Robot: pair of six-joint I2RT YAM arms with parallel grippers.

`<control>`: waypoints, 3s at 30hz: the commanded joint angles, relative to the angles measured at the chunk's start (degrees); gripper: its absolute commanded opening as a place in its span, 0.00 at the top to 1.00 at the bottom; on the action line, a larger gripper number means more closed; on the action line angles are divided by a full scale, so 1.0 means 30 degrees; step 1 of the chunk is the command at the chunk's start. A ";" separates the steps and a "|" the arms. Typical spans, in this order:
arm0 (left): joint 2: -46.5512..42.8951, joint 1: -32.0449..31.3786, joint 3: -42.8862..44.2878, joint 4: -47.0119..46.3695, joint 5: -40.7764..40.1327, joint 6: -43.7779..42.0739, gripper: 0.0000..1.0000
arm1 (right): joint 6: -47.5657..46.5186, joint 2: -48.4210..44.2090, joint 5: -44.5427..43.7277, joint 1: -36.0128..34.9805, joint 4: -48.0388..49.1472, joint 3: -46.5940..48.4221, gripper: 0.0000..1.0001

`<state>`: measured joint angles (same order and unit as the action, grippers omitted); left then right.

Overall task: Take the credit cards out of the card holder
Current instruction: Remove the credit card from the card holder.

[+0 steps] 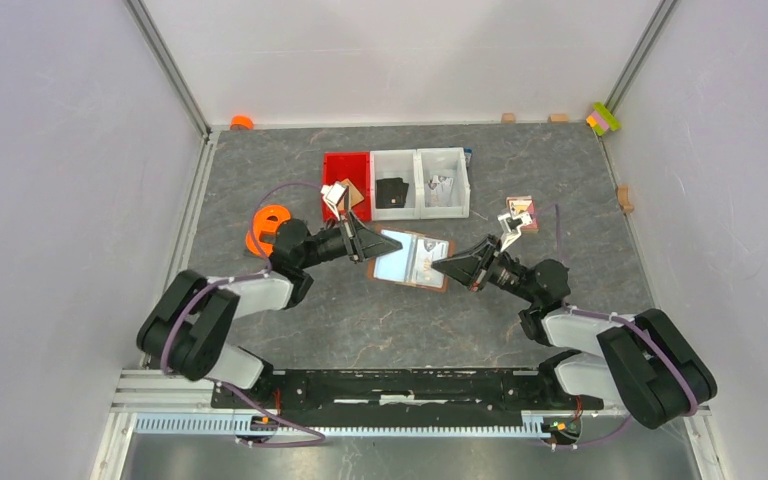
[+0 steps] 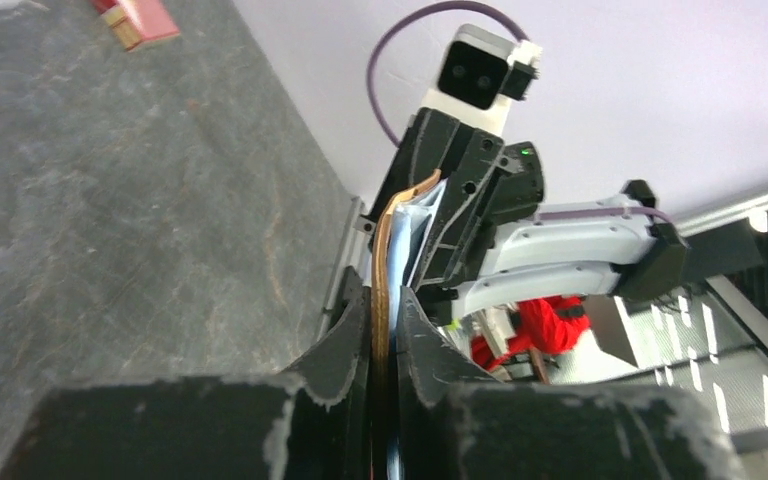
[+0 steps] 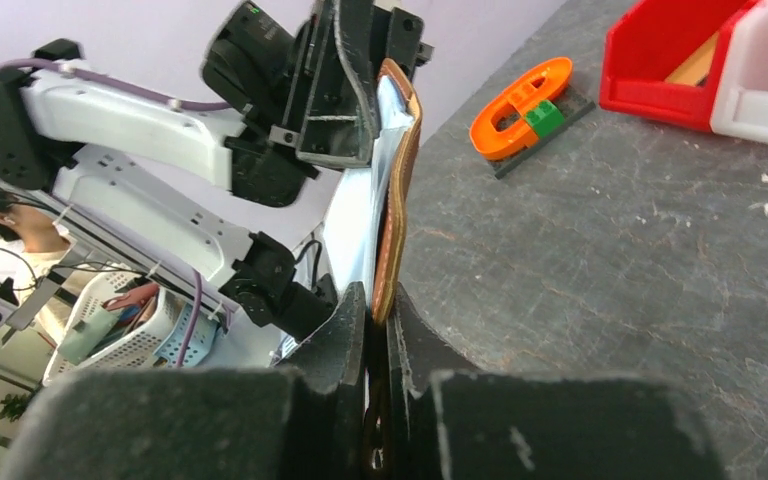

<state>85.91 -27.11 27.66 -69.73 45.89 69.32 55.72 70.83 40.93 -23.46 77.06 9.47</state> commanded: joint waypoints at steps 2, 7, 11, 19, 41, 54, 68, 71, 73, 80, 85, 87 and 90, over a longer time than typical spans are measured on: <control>-0.4236 -0.0066 0.1244 1.2674 -0.5218 -0.7329 0.79 | -0.1338 -0.0408 -0.0308 0.0116 -0.1540 0.0268 0.98; -0.6623 -0.0074 0.1961 1.8845 -1.0138 -0.9640 0.65 | -0.1435 -0.0227 -0.0629 0.0411 -0.2150 0.0210 1.00; -0.7796 -0.0304 0.1994 1.9525 -1.0718 -1.0264 0.64 | -0.1957 -0.0029 -0.1119 0.0678 -0.3767 0.0354 1.00; -0.5832 -0.2497 0.3060 1.6546 -0.5849 -1.1323 0.79 | -0.1646 0.0575 -0.0857 0.0907 -0.3851 0.0468 1.00; -0.1730 -0.3882 0.4462 1.4511 -0.2273 -1.0587 0.68 | 0.2441 0.2919 0.1532 0.0820 0.2232 0.0369 1.00; -0.1098 -0.3827 0.4062 1.1283 -0.0370 -0.8571 0.97 | 0.2490 0.3463 0.1853 0.0394 0.2463 0.0737 0.97; -0.2086 -0.2339 0.2969 1.1475 -0.1601 -0.8176 0.98 | 0.3280 0.3488 0.1611 0.1235 0.4343 -0.0075 0.97; -0.1928 -0.2190 0.2880 1.1120 -0.1418 -0.7861 0.98 | 0.3444 0.3593 0.1608 0.1319 0.4581 -0.0146 0.98; -0.1861 -0.2075 0.2823 1.0928 -0.1359 -0.7679 0.98 | 0.3615 0.3623 0.1607 0.1420 0.4847 -0.0221 0.98; -0.1768 -0.1911 0.2686 1.0537 -0.1233 -0.7403 0.98 | 0.4013 0.3743 0.1651 0.1642 0.5338 -0.0310 0.83; -0.1389 -0.1897 0.2789 1.0198 -0.0894 -0.7123 0.98 | 0.4197 0.3836 0.1753 0.1640 0.5666 -0.0298 0.78; -0.1184 -0.1890 0.2809 0.9907 -0.0710 -0.6911 0.98 | 0.4201 0.3871 0.1739 0.1655 0.5726 -0.0302 0.78; -0.0956 -0.1916 0.2903 0.9742 -0.0463 -0.6775 0.98 | 0.4266 0.3904 0.1796 0.1661 0.5933 -0.0332 0.73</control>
<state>82.06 -33.12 35.99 -36.84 43.75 47.11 67.96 82.35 45.01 -18.63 83.99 8.86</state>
